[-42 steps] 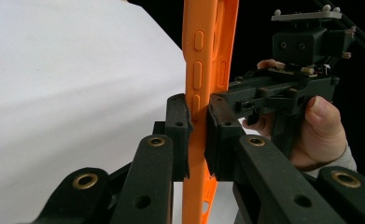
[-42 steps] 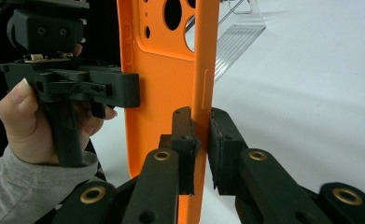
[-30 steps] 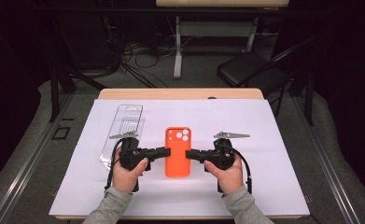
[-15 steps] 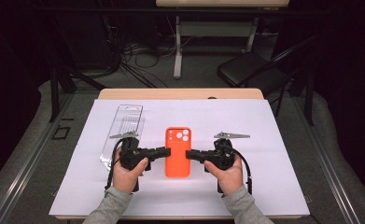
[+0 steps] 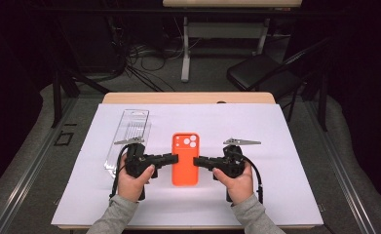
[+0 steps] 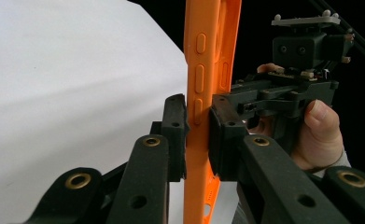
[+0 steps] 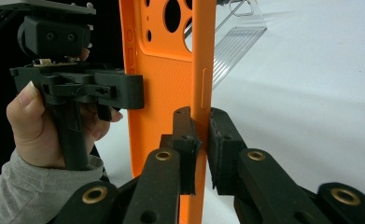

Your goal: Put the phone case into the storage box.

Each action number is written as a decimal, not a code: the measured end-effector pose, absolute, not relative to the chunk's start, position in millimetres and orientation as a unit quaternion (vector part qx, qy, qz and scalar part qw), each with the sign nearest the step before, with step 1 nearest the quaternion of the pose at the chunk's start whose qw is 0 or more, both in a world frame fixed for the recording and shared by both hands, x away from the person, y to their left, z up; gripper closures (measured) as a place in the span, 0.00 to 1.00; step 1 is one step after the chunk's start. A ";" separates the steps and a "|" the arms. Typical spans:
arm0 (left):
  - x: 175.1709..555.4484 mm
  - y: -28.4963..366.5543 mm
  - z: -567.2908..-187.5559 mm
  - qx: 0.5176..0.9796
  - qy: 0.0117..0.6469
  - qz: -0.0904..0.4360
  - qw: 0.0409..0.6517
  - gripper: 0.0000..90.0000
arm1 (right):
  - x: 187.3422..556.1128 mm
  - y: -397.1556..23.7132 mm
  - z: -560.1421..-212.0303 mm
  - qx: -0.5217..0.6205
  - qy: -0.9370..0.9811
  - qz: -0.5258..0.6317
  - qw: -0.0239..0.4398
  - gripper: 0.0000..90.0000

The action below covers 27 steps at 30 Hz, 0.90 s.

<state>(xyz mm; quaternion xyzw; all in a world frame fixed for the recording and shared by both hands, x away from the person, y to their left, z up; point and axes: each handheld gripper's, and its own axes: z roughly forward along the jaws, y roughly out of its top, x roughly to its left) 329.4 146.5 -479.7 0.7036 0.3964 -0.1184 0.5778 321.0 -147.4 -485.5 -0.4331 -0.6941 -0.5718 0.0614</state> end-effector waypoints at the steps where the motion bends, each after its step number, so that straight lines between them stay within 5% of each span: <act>1: 329.4 146.6 -479.6 0.704 0.396 -0.119 0.577 0.85 | 321.0 -147.4 -485.5 -0.433 -0.694 -0.572 0.061 0.92; 27: 332.9 144.4 -478.8 0.709 0.402 -0.075 0.575 0.61 | 324.0 -158.8 -485.7 -0.449 -0.690 -0.567 0.034 0.92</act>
